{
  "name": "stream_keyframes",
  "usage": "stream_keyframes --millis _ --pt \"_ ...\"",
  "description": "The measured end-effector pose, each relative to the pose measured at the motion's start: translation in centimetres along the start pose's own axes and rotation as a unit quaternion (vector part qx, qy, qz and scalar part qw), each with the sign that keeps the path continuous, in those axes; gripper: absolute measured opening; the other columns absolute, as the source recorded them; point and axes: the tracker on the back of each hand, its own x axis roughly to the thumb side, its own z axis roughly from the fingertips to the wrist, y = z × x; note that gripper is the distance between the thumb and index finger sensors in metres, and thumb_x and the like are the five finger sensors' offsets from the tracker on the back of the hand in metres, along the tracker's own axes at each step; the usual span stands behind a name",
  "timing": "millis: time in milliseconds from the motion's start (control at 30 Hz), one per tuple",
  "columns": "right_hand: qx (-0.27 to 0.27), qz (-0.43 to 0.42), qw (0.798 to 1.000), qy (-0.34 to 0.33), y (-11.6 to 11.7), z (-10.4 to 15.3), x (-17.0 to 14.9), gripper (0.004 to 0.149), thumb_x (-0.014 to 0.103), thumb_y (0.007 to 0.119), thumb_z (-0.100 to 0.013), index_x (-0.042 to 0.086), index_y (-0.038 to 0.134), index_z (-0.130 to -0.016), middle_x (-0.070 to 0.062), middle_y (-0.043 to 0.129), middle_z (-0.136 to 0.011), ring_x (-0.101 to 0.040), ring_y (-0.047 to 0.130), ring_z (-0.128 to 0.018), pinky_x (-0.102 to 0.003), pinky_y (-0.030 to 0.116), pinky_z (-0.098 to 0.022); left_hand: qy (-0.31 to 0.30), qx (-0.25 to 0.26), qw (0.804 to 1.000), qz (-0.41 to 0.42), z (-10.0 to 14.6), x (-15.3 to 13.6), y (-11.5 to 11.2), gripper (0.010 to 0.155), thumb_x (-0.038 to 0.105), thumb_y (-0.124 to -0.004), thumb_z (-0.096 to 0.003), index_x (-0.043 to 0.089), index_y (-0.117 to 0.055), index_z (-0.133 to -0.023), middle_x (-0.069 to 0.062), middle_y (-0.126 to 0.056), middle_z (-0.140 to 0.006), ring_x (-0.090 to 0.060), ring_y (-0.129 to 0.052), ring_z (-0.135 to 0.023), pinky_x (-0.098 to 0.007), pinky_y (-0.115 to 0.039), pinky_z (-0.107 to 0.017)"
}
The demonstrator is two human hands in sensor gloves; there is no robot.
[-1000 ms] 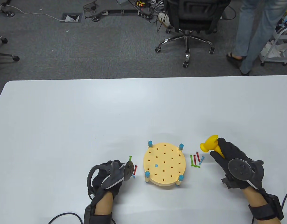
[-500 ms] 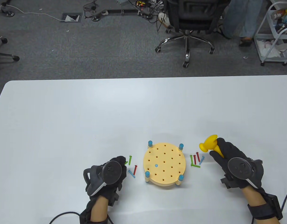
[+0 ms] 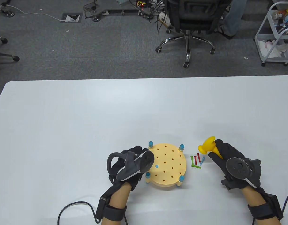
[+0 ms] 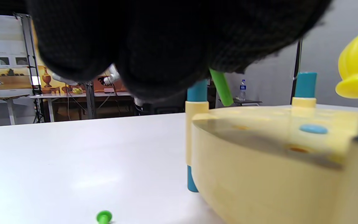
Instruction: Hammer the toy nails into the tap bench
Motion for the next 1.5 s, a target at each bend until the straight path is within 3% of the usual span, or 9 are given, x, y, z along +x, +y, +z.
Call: stream_keyframes --millis 567,767,1067,1167,1300,1333,1400,1500 --pt "0.004 0.004 1.000 -0.002 0.0 0.0 0.2 0.064 0.054 0.069 -0.041 0.017 0.068 -0.094 -0.005 0.089 -0.072 -0.016 0.097 -0.040 -0.026 0.086 -0.024 -0.020 -0.048 0.997 -0.065 -1.1 2.3 -0.1 0.040 0.034 -0.087 -0.0363 0.028 -0.088 -0.076 -0.011 -0.098 -0.062 -0.013 -0.101 -0.036 -0.043 -0.087 -0.039" --pt "0.005 0.006 1.000 -0.004 0.0 0.0 0.2 0.064 0.054 0.069 -0.041 0.017 0.068 -0.094 -0.005 0.089 -0.072 -0.016 0.097 -0.040 -0.026 0.086 -0.024 -0.025 -0.059 0.987 -0.149 -1.6 4.0 -0.1 0.040 0.034 -0.087 -0.0357 0.027 -0.089 -0.075 -0.011 -0.099 -0.061 -0.013 -0.101 -0.034 -0.042 -0.088 -0.039" --pt "0.007 0.005 1.000 -0.005 0.1 0.0 0.3 0.064 0.054 0.069 -0.041 0.017 0.068 -0.094 -0.005 0.089 -0.072 -0.016 0.097 -0.040 -0.027 0.086 -0.025 -0.037 -0.089 0.983 -0.157 -2.0 4.2 -0.9 0.041 0.034 -0.086 -0.0366 0.027 -0.088 -0.076 -0.009 -0.099 -0.063 -0.013 -0.102 -0.036 -0.043 -0.087 -0.040" --pt "0.008 0.006 1.000 -0.006 0.1 0.0 0.3 0.064 0.054 0.069 -0.041 0.017 0.068 -0.094 -0.005 0.089 -0.072 -0.017 0.097 -0.040 -0.027 0.086 -0.025 -0.030 -0.051 0.992 -0.113 -1.1 3.2 0.2 0.051 0.041 -0.074 -0.0405 0.026 -0.079 -0.089 -0.010 -0.095 -0.076 -0.016 -0.100 -0.047 -0.044 -0.084 -0.044" --pt "0.007 0.004 1.000 -0.004 0.1 0.0 0.3 0.064 0.054 0.069 -0.041 0.017 0.068 -0.094 -0.005 0.089 -0.073 -0.016 0.097 -0.040 -0.027 0.086 -0.025 -0.043 0.079 0.996 -0.010 1.8 1.3 2.1 0.054 0.050 -0.069 -0.0394 0.025 -0.082 -0.086 -0.011 -0.096 -0.073 -0.016 -0.101 -0.045 -0.043 -0.085 -0.040" --pt "0.007 0.002 1.000 -0.005 0.1 0.0 0.4 0.064 0.054 0.068 -0.041 0.017 0.068 -0.094 -0.005 0.089 -0.073 -0.017 0.097 -0.040 -0.027 0.086 -0.025 -0.048 0.087 0.995 0.024 2.4 0.9 1.9 0.055 0.052 -0.070 -0.0385 0.025 -0.084 -0.084 -0.011 -0.097 -0.073 -0.017 -0.101 -0.044 -0.043 -0.085 -0.040" --pt "0.007 -0.001 1.000 -0.009 0.2 0.0 0.7 0.064 0.054 0.068 -0.042 0.017 0.068 -0.094 -0.005 0.089 -0.073 -0.016 0.097 -0.040 -0.027 0.086 -0.025 -0.056 0.054 0.994 0.071 3.2 0.4 0.7 0.059 0.054 -0.072 -0.0373 0.022 -0.083 -0.086 -0.015 -0.095 -0.076 -0.020 -0.099 -0.047 -0.046 -0.082 -0.041" --pt "0.003 -0.003 1.000 -0.024 0.0 0.2 1.6 0.064 0.054 0.068 -0.042 0.017 0.068 -0.094 -0.005 0.089 -0.073 -0.016 0.097 -0.041 -0.027 0.086 -0.025 -0.050 0.030 0.997 0.052 4.0 -0.2 -1.2 0.066 0.059 -0.073 -0.0352 0.023 -0.077 -0.090 -0.013 -0.091 -0.079 -0.019 -0.097 -0.052 -0.045 -0.081 -0.044"
